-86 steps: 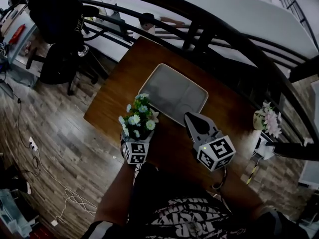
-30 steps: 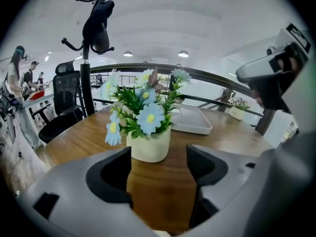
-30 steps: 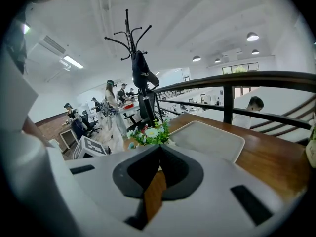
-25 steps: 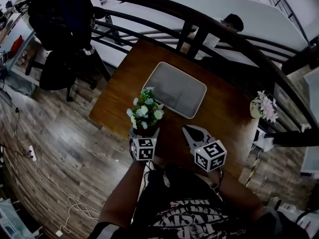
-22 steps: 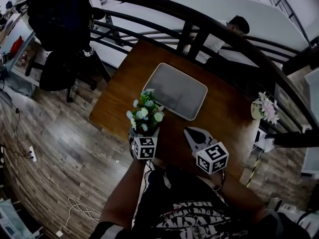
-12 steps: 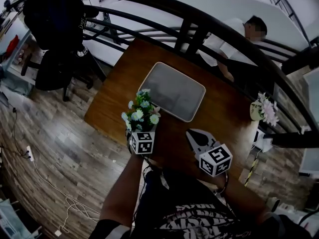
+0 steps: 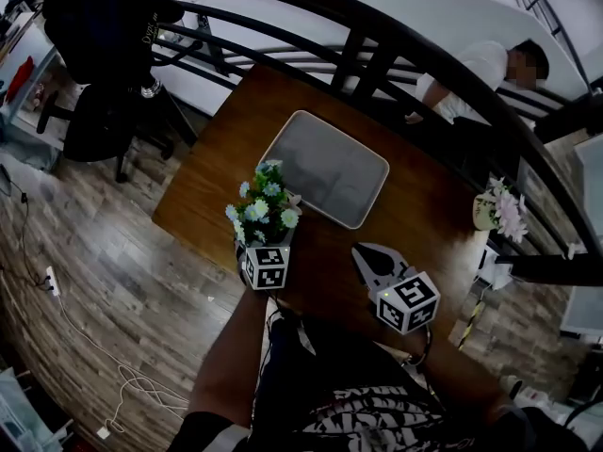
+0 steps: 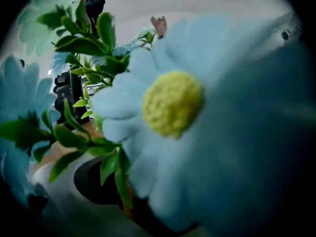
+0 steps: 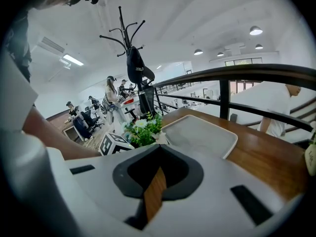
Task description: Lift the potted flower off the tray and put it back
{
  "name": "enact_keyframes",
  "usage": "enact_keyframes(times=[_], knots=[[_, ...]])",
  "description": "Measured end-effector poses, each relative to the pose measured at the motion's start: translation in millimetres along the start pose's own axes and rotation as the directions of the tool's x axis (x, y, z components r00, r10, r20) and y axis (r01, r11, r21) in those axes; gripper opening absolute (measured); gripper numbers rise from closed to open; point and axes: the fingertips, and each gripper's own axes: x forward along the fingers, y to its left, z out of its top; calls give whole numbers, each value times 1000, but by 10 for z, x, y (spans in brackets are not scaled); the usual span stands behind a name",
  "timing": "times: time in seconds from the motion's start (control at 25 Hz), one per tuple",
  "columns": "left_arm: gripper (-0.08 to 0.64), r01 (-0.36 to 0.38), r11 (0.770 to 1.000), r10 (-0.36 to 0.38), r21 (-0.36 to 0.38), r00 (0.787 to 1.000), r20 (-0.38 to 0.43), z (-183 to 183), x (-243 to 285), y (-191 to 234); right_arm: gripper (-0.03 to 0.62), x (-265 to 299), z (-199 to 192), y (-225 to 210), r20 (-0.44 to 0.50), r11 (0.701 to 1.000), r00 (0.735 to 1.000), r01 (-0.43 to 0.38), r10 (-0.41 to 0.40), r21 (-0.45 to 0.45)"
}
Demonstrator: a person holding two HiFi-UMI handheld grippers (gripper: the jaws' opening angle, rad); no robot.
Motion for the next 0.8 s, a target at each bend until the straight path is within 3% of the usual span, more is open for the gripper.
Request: enact_keyframes(times=[0.44, 0.8], knots=[[471, -48, 999, 48, -11, 999, -3, -51, -228, -10, -2, -94, 84, -63, 17, 1000, 1000, -12, 12, -15], [471, -83, 997, 83, -9, 996, 24, -201, -602, 6, -2, -9, 189, 127, 17, 996, 997, -69, 69, -50]])
